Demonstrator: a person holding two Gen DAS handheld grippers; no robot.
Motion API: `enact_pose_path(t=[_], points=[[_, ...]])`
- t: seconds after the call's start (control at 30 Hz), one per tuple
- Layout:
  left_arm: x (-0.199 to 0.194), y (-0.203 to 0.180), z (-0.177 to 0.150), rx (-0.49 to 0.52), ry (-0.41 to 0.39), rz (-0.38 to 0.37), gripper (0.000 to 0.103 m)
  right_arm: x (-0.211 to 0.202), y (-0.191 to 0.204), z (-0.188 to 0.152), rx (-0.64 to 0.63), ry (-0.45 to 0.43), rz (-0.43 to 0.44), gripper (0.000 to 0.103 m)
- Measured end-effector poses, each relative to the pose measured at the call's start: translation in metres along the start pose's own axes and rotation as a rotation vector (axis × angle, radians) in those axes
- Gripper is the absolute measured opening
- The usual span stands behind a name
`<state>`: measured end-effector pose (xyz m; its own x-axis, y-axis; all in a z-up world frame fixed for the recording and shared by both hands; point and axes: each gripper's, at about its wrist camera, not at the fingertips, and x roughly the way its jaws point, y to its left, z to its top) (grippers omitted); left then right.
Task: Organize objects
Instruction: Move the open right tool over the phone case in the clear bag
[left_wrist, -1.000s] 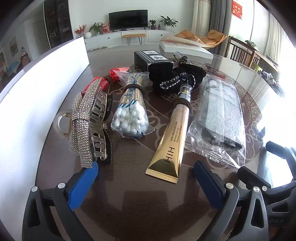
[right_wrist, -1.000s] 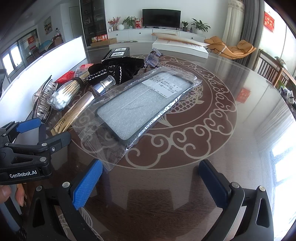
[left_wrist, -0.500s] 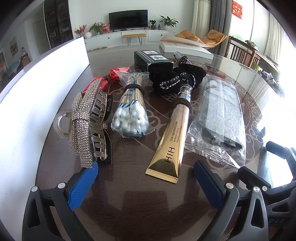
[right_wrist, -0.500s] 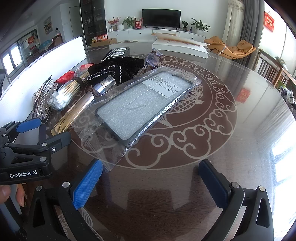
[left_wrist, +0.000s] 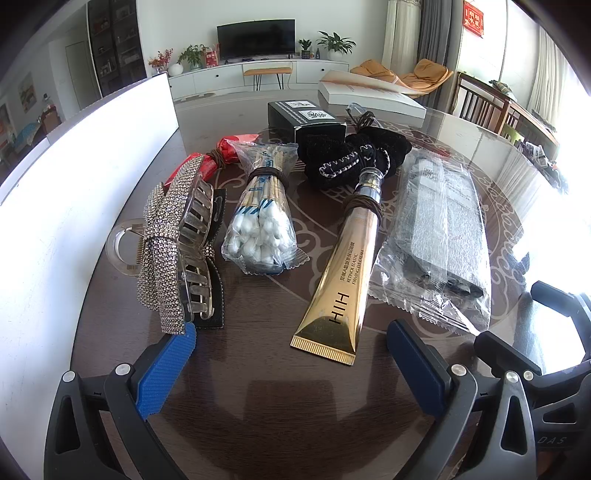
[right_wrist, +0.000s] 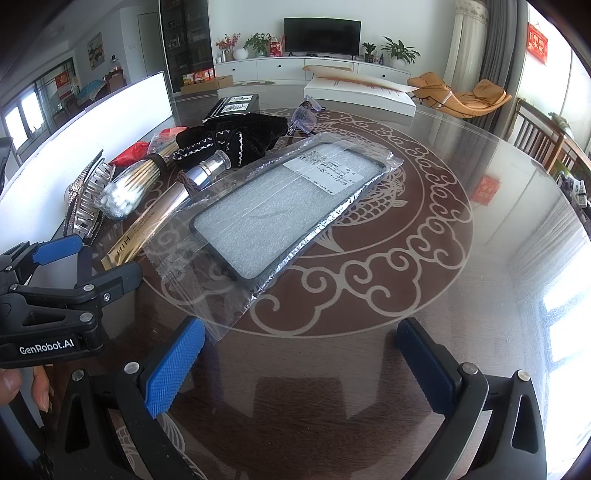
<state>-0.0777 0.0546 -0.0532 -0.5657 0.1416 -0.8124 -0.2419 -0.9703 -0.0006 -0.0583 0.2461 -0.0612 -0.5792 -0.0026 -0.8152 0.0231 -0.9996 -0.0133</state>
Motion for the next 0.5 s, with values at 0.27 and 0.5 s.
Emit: enact_pose_path(t=[0.27, 0.5], points=[[0.0, 0.0, 0.0, 0.0, 0.0, 0.0, 0.103, -0.018, -0.022, -0.004, 0.149, -0.023, 0.037, 0.103], [0.0, 0.0, 0.0, 0.0, 0.0, 0.0, 0.103, 0.002, -0.047, 0.063, 0.344, 0.016, 0.049, 0.103]])
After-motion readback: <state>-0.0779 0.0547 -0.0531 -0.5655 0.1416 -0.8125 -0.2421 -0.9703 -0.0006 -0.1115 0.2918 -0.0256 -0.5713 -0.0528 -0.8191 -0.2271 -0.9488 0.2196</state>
